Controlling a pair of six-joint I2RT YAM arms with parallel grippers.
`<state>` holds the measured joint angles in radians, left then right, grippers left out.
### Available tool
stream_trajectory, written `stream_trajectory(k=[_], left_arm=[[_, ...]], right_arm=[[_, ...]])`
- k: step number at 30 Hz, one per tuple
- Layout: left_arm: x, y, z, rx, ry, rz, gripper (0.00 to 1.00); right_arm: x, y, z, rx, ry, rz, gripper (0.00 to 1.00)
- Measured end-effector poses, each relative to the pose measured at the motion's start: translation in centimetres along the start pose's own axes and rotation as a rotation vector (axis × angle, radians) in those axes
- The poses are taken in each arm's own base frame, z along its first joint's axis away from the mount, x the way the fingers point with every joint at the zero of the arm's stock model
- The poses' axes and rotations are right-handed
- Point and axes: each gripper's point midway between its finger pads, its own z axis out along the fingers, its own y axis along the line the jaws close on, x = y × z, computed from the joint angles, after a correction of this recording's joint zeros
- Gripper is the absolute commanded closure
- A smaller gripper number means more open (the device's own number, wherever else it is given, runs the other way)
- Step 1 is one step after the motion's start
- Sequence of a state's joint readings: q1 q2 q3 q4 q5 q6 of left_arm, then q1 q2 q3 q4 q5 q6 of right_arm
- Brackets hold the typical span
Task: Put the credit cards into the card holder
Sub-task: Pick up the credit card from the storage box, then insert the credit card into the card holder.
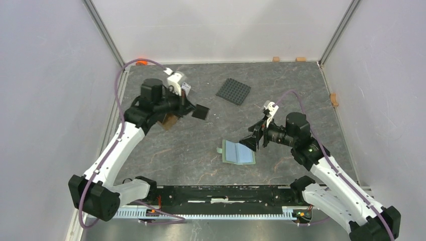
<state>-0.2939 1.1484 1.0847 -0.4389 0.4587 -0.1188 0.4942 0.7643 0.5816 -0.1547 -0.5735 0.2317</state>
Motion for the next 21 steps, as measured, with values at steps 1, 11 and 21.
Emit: stream_trajectory(k=[1,11,21], left_arm=[[0.6,-2.2,0.5,0.079,0.025,0.024,0.98],[6.2,-13.8,1.6,0.549,0.225,0.093,0.98],[7.9,-17.5,0.9,0.717,0.279,0.102,0.98]], right_arm=[[-0.6,0.2,0.1,-0.010,-0.002,-0.014,0.13],[-2.3,3.1,0.3,-0.198,0.043,-0.083,0.23],[-1.6,5.0,0.4,-0.338,0.076,-0.024,0.39]])
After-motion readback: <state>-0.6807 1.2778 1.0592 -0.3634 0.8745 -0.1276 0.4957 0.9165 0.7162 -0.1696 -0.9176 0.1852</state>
